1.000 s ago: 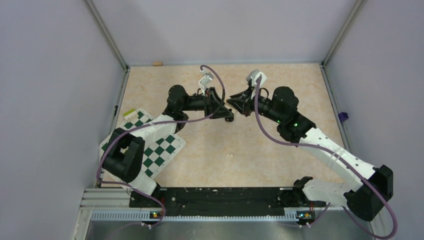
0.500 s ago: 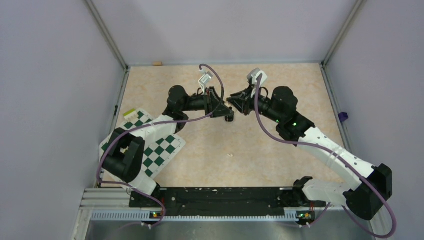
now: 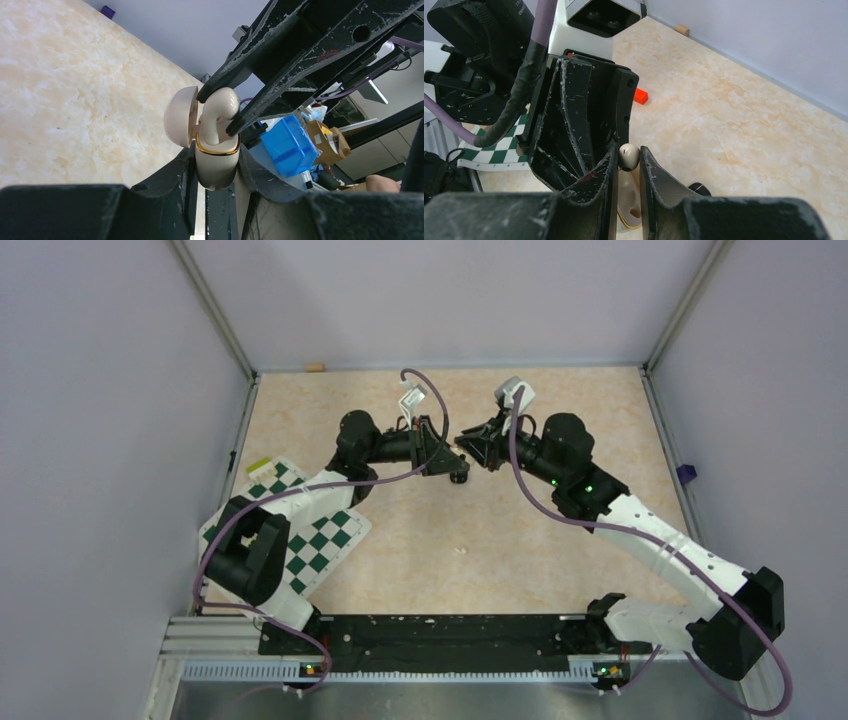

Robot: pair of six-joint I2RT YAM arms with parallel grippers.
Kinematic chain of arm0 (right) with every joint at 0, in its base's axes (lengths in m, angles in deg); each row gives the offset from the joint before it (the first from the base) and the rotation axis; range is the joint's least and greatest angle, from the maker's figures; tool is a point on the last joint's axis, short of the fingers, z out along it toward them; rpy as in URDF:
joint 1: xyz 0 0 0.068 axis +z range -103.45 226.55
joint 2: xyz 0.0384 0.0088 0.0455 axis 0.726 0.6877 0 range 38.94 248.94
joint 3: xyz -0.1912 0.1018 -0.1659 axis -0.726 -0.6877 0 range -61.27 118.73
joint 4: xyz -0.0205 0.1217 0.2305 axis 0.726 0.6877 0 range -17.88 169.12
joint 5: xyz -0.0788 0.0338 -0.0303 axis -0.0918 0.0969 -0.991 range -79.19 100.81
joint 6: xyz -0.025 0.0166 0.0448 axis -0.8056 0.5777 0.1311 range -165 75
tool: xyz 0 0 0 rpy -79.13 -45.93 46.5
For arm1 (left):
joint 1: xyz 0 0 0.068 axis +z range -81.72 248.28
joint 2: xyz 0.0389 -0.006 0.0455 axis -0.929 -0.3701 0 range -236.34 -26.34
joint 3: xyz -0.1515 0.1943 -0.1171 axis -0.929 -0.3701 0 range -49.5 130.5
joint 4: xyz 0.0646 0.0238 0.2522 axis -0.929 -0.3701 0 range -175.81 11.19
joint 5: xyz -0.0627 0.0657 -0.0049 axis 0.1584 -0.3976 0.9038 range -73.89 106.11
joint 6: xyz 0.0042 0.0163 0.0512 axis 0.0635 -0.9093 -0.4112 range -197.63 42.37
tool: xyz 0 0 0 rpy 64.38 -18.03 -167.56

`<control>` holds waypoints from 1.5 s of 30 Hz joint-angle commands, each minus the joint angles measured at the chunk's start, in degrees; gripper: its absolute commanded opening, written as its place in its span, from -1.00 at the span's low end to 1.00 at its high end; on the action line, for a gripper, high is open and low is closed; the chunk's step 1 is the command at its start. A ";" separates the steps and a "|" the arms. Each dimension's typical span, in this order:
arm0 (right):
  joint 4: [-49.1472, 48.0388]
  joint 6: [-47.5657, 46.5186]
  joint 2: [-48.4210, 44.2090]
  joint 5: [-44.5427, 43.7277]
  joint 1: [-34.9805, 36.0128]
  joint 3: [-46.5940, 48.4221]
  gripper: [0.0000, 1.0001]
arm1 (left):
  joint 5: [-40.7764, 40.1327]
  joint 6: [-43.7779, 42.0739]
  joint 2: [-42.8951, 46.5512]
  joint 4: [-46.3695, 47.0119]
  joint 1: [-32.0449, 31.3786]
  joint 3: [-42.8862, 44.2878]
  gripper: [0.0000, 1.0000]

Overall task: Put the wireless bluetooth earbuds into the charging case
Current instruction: Place the earbud in the charging case.

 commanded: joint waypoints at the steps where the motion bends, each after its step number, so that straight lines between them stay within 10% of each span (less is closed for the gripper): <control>1: -1.41 0.24 -0.85 2.53 0.88 0.05 -0.74 | -2.77 -0.33 -0.54 -1.62 0.29 2.11 -1.00; 19: -1.86 -0.15 -0.67 6.25 0.79 0.28 -0.72 | -0.83 -1.75 0.01 -2.48 -0.14 2.26 -1.00; 45: 1.21 7.67 -4.97 15.40 -5.27 5.10 0.23 | 4.66 -4.25 0.85 4.17 -0.83 0.82 -1.00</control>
